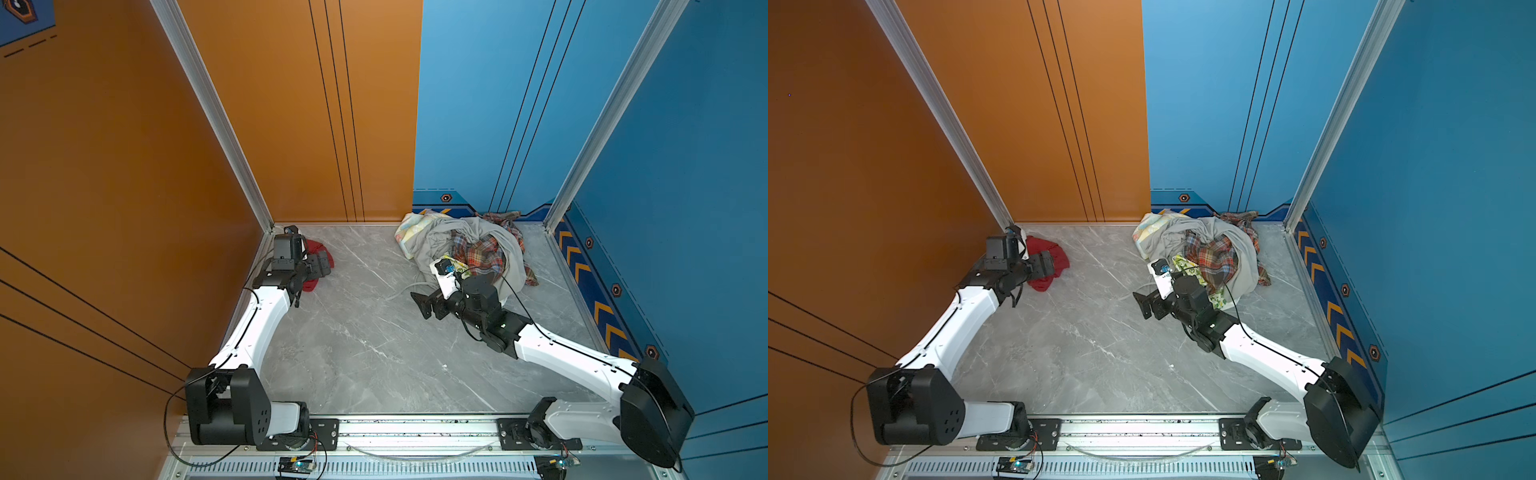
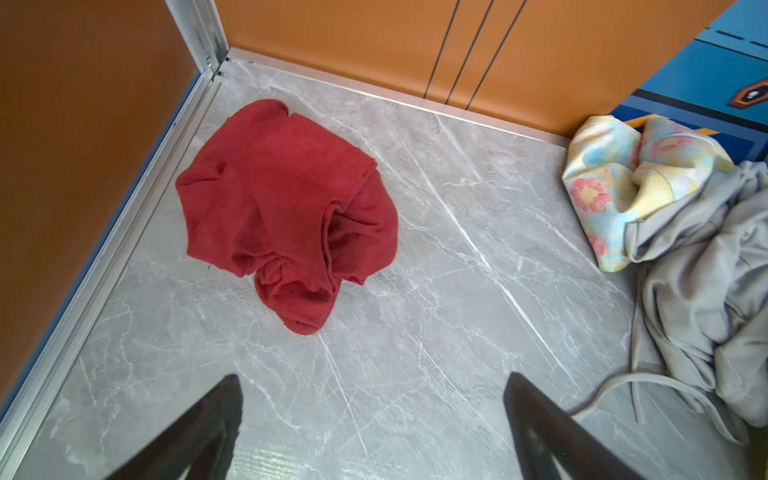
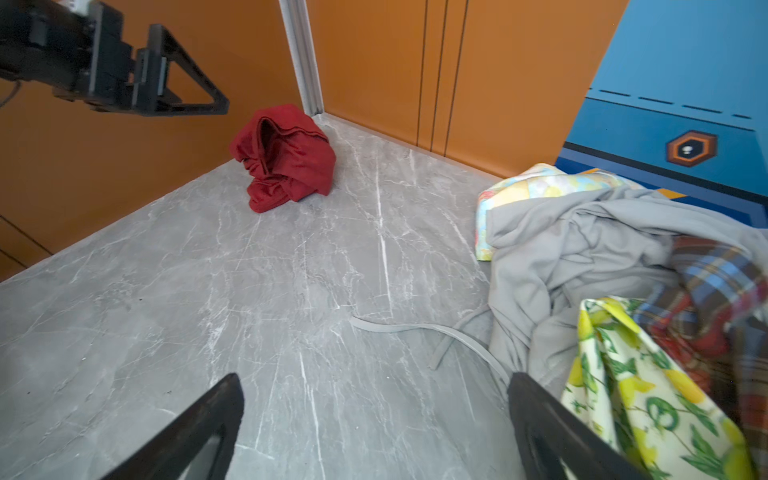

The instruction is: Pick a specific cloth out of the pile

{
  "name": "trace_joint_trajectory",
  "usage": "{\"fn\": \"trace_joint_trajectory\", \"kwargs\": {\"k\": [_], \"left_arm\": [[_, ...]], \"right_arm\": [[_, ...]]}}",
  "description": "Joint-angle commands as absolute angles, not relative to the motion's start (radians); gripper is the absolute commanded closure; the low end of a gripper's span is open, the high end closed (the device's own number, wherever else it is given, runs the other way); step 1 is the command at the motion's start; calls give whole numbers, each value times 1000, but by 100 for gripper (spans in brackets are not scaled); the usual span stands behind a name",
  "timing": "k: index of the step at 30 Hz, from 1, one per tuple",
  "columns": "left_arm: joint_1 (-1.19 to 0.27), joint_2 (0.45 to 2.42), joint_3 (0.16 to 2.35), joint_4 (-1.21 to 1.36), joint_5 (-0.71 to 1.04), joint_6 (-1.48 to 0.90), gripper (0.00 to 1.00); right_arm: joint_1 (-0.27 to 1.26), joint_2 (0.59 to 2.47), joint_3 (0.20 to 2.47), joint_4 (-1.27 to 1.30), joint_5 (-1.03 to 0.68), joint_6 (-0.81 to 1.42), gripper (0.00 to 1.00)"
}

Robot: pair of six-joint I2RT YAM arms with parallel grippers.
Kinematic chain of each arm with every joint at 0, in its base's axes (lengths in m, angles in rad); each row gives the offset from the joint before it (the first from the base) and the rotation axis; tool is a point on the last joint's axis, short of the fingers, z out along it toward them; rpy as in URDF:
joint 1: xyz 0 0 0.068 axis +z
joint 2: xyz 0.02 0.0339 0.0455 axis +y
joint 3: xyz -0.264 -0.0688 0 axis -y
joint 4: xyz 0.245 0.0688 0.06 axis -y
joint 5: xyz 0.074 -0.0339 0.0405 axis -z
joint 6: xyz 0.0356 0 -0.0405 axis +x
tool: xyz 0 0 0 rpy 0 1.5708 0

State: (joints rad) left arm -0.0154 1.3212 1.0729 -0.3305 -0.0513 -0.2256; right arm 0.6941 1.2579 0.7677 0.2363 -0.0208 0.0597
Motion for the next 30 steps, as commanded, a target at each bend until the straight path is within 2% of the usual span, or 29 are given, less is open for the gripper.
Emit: {"fn": "trace_joint_trajectory", "kwargs": {"k": [1, 9, 17, 23, 30], "left_arm": [[-26, 1271, 1009, -237, -43, -183, 2], [-27, 1183, 866, -62, -23, -157, 2], [-4, 1131, 708, 45, -126, -127, 2], [6, 1162, 595, 169, -144, -98, 2], [6, 1261, 532, 334, -166, -91, 2]], "right_arm": [[630, 1201, 737, 188, 35, 75, 0], [465, 1074, 669, 116, 172, 54, 0], [286, 964, 484, 249, 285, 43, 0], [195, 987, 351, 455, 277, 54, 0], [162, 1063, 279, 610, 296, 40, 0]]}}
